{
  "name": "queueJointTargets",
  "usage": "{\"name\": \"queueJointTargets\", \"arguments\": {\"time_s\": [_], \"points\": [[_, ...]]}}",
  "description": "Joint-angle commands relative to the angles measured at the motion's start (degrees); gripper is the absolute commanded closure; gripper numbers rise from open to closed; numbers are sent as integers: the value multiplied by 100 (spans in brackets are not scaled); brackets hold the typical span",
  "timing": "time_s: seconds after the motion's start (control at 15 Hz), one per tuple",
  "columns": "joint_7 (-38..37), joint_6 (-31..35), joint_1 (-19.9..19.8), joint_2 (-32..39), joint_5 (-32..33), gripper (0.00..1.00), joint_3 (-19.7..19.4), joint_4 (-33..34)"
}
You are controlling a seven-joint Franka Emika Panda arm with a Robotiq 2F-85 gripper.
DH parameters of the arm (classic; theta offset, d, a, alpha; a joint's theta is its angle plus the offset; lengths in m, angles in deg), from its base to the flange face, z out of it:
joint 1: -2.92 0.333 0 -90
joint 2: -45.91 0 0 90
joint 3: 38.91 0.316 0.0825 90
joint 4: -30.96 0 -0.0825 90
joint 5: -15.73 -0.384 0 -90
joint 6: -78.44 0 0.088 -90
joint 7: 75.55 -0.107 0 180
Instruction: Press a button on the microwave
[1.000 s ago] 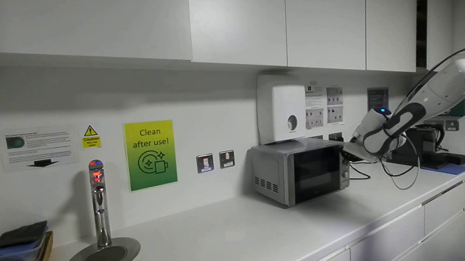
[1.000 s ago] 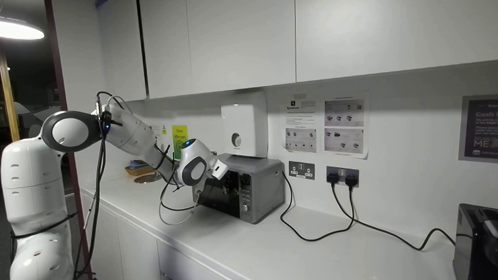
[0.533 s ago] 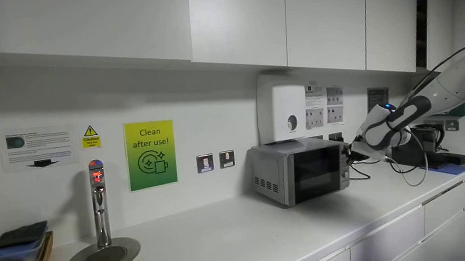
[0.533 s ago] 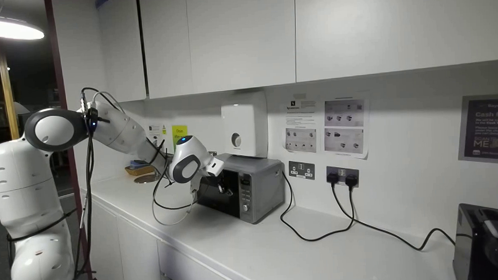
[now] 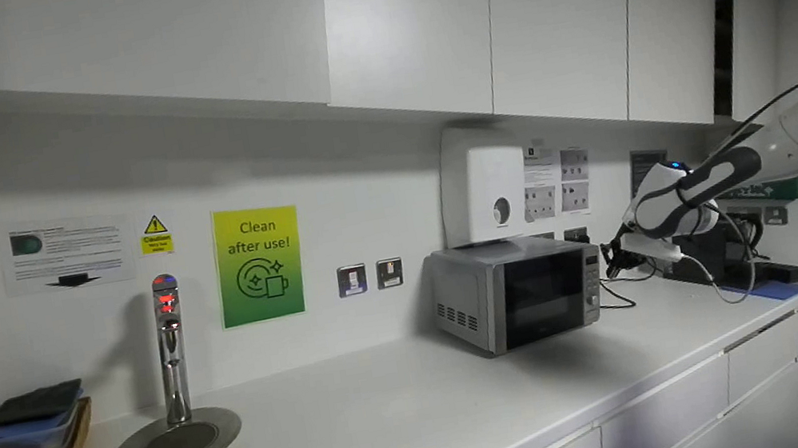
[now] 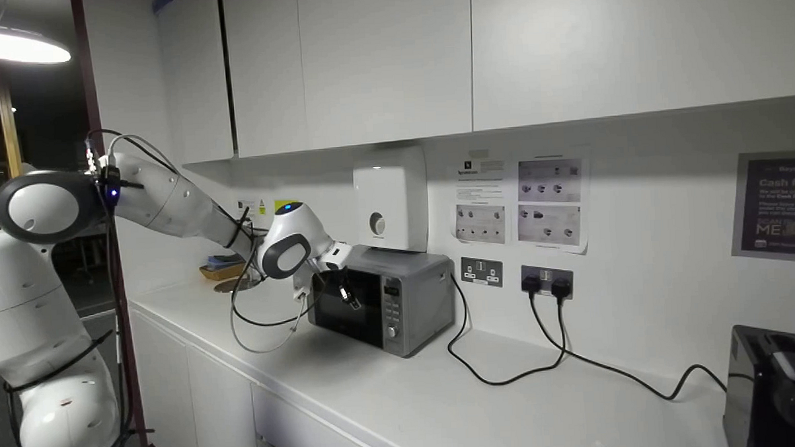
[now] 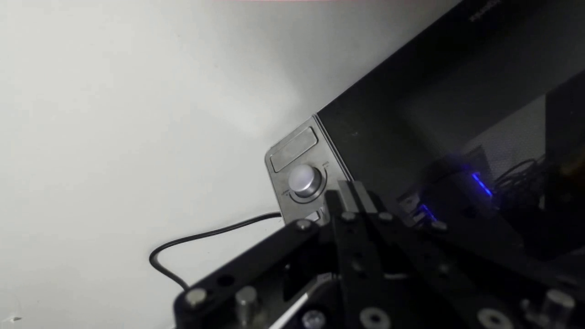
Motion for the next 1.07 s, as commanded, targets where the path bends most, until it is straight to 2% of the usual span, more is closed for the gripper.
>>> {"name": "queueJointTargets", "arguments": {"time_s": [0.0,0.33,0.67,1.0], "points": [[511,-543,12,-522,-18,100,-107,-181],[1071,-1624,19,-968,32,100,-182,-90],[1307,-2608,-33,-1339,255,100,-162,-11],[1537,-3096,-36,-1632,338,100,-171,3]]}}
